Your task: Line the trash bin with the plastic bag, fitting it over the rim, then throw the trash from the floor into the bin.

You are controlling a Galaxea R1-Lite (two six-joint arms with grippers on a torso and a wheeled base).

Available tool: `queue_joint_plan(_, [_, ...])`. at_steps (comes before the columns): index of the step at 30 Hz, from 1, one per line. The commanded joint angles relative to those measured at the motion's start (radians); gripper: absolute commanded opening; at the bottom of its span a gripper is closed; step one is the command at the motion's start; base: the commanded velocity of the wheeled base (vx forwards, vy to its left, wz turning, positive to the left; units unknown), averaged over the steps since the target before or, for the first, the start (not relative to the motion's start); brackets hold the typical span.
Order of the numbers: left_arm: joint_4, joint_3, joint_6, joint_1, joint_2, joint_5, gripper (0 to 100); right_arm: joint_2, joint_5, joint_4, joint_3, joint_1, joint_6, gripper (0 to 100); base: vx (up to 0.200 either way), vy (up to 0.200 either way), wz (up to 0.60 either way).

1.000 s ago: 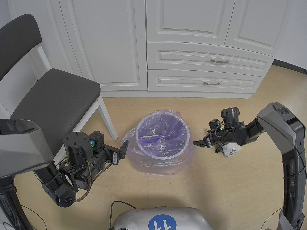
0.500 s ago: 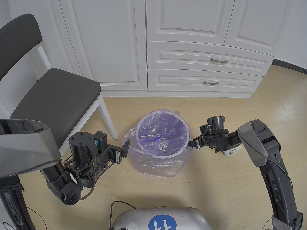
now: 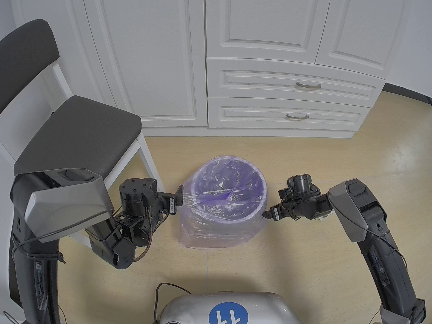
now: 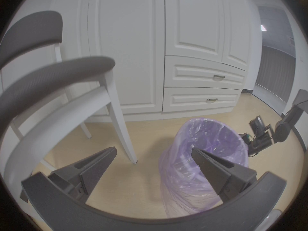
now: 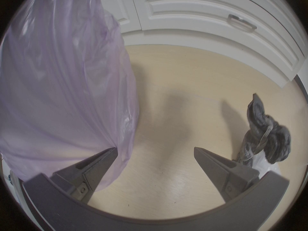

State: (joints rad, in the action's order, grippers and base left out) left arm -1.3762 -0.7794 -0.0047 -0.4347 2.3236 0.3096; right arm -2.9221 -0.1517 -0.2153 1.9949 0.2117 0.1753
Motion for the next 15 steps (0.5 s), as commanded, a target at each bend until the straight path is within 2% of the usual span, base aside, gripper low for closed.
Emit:
queue_joint_plan(1, [0.068, -0.11, -0.066, 0.047, 0.108, 0.003, 100, 0.121, -0.012, 0.001, -0.102, -0.006, 0.001, 100, 0.0, 0.0, 0.0])
queue_joint_plan(2, [0.071, -0.113, -0.069, 0.048, 0.109, 0.003, 100, 0.124, -0.012, 0.001, -0.105, -0.006, 0.001, 100, 0.0, 0.0, 0.0])
queue_joint_plan(4, [0.137, -0.184, -0.146, 0.059, 0.132, 0.003, 100, 0.187, -0.019, 0.004, -0.179, -0.005, 0.007, 100, 0.0, 0.0, 0.0])
queue_joint_plan(5, [0.137, -0.184, -0.146, 0.059, 0.132, 0.003, 100, 0.187, -0.019, 0.004, -0.179, -0.005, 0.007, 100, 0.0, 0.0, 0.0])
queue_joint_plan(8, [0.213, -0.245, -0.255, 0.065, 0.141, 0.003, 100, 0.238, -0.045, 0.002, -0.245, -0.002, 0.018, 100, 0.0, 0.0, 0.0])
queue_joint_plan(11, [0.252, -0.261, -0.296, 0.068, 0.145, 0.002, 100, 0.233, -0.051, 0.001, -0.252, -0.002, 0.043, 100, 0.0, 0.0, 0.0])
queue_joint_plan(15, [0.296, -0.271, -0.304, 0.076, 0.164, -0.006, 100, 0.218, -0.051, -0.001, -0.249, -0.002, 0.055, 100, 0.0, 0.0, 0.0])
